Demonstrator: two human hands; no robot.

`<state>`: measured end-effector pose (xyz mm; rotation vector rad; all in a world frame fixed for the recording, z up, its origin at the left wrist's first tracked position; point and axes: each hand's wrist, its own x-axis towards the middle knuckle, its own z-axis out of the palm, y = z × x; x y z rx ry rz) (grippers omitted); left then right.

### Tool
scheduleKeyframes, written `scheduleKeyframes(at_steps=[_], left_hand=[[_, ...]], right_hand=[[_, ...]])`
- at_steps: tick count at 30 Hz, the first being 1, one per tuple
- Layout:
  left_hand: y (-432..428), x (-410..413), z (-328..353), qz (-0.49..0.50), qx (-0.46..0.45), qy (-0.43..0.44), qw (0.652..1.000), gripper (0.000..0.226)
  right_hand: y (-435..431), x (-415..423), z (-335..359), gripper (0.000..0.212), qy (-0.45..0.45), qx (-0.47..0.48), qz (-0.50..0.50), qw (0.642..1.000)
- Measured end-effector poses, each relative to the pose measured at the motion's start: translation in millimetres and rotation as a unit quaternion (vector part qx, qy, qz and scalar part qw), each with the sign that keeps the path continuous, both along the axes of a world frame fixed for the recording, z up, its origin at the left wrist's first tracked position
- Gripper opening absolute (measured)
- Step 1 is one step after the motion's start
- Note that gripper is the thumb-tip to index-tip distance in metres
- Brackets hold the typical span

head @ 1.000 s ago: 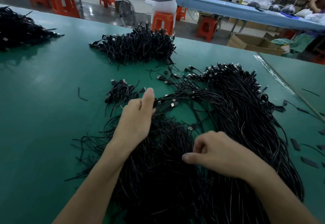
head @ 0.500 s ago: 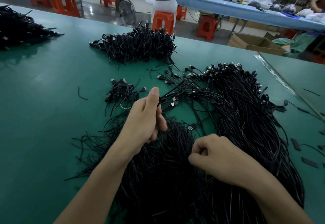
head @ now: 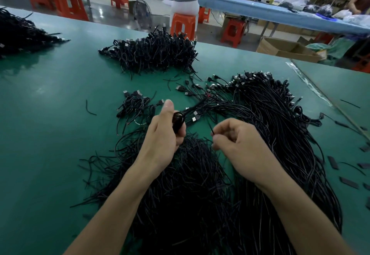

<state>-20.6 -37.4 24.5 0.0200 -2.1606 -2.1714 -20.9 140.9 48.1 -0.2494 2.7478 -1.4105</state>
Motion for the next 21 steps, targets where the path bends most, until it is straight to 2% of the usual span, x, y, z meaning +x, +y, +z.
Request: scheduleKeyframes(at_steps=[5, 9, 12, 15, 18, 21], left_hand=[[4, 5, 6, -0.055, -0.009, 0.020, 0.998, 0.052], [6, 6, 6, -0.075, 0.043, 0.030, 0.996, 0.021], [5, 7, 8, -0.078, 0.065, 0.058, 0.993, 0.035], [2, 7, 11, -0.065, 0.061, 0.085, 0.992, 0.047], [1, 7, 11, -0.066, 0.071, 0.091, 0.991, 0.051], [1, 5, 8, -0.053, 0.083, 0.088, 0.991, 0.052]], right_hand=[[-19, -11, 3, 0.010, 0.110, -0.092, -0.036, 0.989], [-29, -7, 5, 0.023, 0.135, -0.102, 0.025, 0.985], [-31, -3, 6, 0.024, 0.135, -0.066, 0.059, 0.987], [-29, -1, 7, 0.018, 0.116, -0.100, 0.050, 0.987], [-28, 2, 8, 0.012, 0.107, -0.135, 0.030, 0.985], [-29, 7, 9, 0.010, 0.146, -0.108, 0.003, 0.983]])
